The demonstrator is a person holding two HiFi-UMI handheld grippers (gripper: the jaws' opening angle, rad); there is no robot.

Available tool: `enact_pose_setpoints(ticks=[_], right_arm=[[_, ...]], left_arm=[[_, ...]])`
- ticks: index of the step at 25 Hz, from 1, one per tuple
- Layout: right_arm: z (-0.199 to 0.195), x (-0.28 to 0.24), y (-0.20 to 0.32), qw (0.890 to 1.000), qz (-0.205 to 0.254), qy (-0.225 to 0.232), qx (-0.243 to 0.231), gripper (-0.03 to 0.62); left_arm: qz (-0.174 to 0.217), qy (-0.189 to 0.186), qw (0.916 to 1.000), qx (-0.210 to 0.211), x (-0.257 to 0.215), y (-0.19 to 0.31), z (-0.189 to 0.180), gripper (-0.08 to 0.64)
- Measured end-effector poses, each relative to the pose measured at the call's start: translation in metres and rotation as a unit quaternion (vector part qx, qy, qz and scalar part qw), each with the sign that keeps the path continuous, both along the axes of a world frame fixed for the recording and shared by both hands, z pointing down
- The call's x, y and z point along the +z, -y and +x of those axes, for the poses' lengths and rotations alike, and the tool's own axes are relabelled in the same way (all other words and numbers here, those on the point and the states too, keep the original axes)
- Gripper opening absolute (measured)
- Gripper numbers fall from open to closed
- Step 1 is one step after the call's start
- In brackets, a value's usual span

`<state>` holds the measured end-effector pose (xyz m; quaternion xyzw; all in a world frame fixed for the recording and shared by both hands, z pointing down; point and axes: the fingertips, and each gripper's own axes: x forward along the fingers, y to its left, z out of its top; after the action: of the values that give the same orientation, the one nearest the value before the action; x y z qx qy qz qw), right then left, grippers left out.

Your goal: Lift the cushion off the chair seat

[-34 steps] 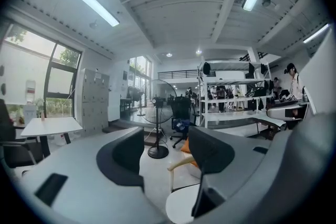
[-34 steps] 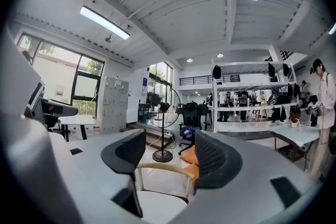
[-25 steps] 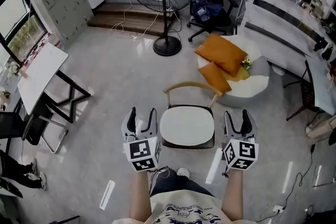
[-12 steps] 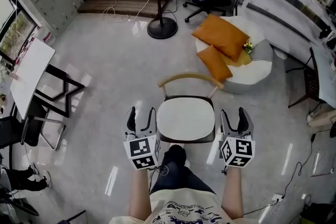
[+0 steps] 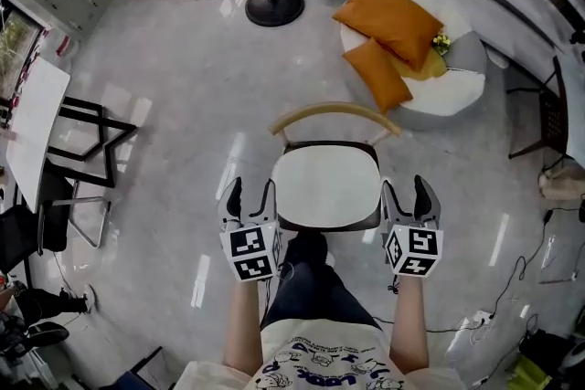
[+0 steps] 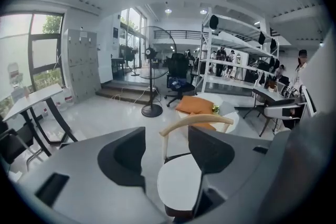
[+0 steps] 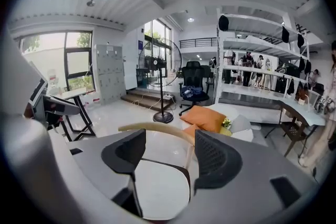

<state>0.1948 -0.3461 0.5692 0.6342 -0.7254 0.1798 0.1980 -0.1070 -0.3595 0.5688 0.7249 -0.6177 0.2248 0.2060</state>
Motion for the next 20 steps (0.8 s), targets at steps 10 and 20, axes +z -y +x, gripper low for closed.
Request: enact_pose_setpoints(ticks=[10, 20], right_arm=[[0.015, 0.098, 0.02, 0.997, -0.079, -0.001, 0.015, 0.304], [0.015, 0.213, 0.036, 0.988, -0.153, 0.003, 0.009, 0.301]], left_arm=[[-0.079, 0.002, 0.9968, 0.015, 0.101, 0.033, 0.004, 0.259], [-0.157, -0.001, 0.9874, 0.018, 0.216, 0.041, 0.005, 0.26]])
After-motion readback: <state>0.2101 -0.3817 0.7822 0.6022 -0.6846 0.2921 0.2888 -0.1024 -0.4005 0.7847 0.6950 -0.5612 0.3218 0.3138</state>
